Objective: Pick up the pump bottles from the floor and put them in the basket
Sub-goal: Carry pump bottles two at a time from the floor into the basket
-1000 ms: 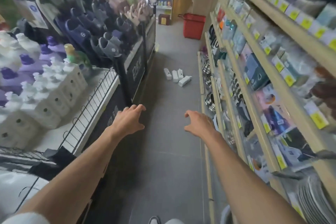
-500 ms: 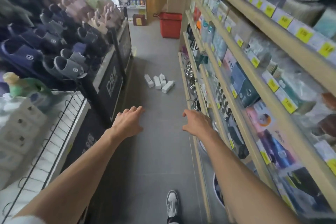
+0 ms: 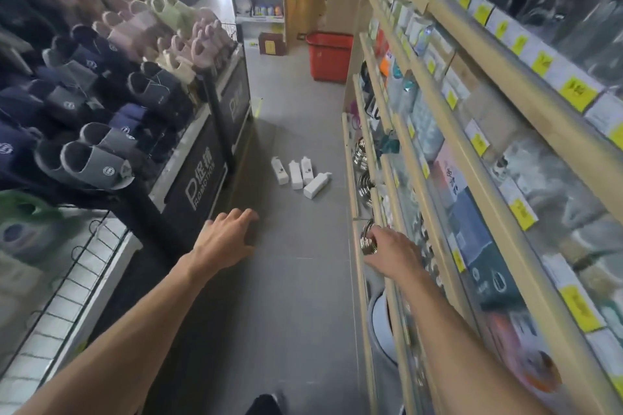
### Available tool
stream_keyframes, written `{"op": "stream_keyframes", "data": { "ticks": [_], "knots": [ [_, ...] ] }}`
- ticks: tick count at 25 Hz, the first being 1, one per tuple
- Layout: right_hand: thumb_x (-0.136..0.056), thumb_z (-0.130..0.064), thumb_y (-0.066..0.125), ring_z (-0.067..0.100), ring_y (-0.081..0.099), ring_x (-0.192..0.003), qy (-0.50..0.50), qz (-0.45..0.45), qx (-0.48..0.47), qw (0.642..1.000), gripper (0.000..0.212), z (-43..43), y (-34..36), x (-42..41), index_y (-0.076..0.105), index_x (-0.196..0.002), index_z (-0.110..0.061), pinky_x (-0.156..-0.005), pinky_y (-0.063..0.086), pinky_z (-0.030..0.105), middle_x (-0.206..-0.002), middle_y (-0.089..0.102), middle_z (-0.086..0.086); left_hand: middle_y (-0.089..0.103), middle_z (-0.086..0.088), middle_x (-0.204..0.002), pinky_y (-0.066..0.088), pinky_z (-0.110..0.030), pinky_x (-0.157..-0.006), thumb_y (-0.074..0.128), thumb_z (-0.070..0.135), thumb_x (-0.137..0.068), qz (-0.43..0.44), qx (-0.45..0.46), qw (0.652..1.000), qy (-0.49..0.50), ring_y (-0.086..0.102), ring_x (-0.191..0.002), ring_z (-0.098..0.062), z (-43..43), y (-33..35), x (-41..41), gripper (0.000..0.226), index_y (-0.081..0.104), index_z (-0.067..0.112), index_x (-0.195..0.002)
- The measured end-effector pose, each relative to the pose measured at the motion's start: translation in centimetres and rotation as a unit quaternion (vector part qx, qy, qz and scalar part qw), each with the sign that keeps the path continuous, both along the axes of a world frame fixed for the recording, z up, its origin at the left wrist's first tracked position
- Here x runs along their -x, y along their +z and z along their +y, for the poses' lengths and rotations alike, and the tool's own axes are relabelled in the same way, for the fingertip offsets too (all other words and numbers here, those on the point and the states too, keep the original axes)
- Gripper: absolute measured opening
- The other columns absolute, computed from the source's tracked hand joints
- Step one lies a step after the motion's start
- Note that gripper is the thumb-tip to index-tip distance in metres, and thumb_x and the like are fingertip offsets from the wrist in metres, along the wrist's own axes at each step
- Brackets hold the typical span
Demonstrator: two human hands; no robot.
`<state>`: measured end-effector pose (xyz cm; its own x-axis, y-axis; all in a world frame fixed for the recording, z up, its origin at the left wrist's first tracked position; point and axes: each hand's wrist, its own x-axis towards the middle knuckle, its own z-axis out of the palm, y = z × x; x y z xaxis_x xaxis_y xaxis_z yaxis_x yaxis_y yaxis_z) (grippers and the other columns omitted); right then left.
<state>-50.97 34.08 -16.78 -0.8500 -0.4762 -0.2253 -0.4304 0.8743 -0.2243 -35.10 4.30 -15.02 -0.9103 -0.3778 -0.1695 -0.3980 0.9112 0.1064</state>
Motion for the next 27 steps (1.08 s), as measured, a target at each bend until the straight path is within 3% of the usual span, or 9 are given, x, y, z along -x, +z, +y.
{"op": "stream_keyframes", "data": {
  "ticks": [6,9,13,18,22,27],
  "knots": [
    [-0.087,-0.033,0.075,0.022,0.061,-0.110,-0.035,-0.014,0.014,0.999,0.048,-5.3,-0.2,10.7,0.055,-0.131,-0.027,-0.082,0.045,0.034,-0.127,0.062,-0.002,0.051,0.002,-0.136,0.045,-0.043,-0.097,0.078,0.043,-0.081,0.015,-0.059,0.997,0.041,0.052,-0.122,-0.025,-7.0,-1.7,10.2,0.072,0.038,0.034,-0.141],
    [-0.088,-0.033,0.076,0.019,0.062,-0.100,-0.054,-0.018,0.016,0.998,0.043,-8.9,0.2,15.8,0.056,-0.125,-0.026,-0.077,0.046,0.032,-0.117,0.064,-0.002,0.051,0.001,-0.136,0.045,-0.044,-0.096,0.077,0.041,-0.081,0.024,-0.080,0.996,0.042,0.051,-0.122,-0.026,-10.4,-2.2,16.1,0.071,0.039,0.032,-0.141],
    [-0.086,-0.032,0.078,0.018,0.063,-0.093,-0.069,-0.015,0.023,0.997,0.044,-14.6,0.8,23.4,0.056,-0.123,-0.025,-0.081,0.052,0.035,-0.110,0.065,-0.003,0.052,0.001,-0.133,0.045,-0.044,-0.096,0.074,0.038,-0.081,0.017,-0.065,0.998,0.012,0.051,-0.121,-0.026,-15.7,-1.8,25.2,0.070,0.038,0.031,-0.141],
    [-0.084,-0.034,0.079,0.020,0.064,-0.099,-0.076,-0.016,0.011,0.997,0.045,-19.7,0.2,31.9,0.057,-0.122,-0.025,-0.085,0.053,0.037,-0.115,0.067,-0.003,0.052,0.000,-0.131,0.046,-0.045,-0.095,0.075,0.038,-0.081,0.008,-0.050,0.999,0.003,0.052,-0.120,-0.028,-21.7,-1.8,34.5,0.068,0.040,0.029,-0.139],
    [-0.086,-0.030,0.077,0.020,0.060,-0.096,-0.079,-0.033,0.003,0.996,0.047,-23.8,-1.4,40.2,0.054,-0.127,-0.026,-0.076,0.046,0.032,-0.117,0.066,-0.002,0.051,0.001,-0.133,0.045,-0.045,-0.097,0.075,0.040,-0.082,-0.003,-0.049,0.999,0.008,0.051,-0.121,-0.027,-26.4,-2.5,42.3,0.068,0.040,0.032,-0.139],
    [-0.086,-0.031,0.074,0.022,0.062,-0.110,-0.049,-0.052,0.005,0.997,0.049,-29.0,-3.3,50.2,0.054,-0.130,-0.027,-0.085,0.051,0.037,-0.129,0.063,-0.003,0.050,0.002,-0.133,0.043,-0.044,-0.098,0.076,0.041,-0.082,-0.030,-0.033,0.999,0.029,0.051,-0.121,-0.026,-30.9,-3.4,50.4,0.073,0.037,0.033,-0.143]
  ]
}}
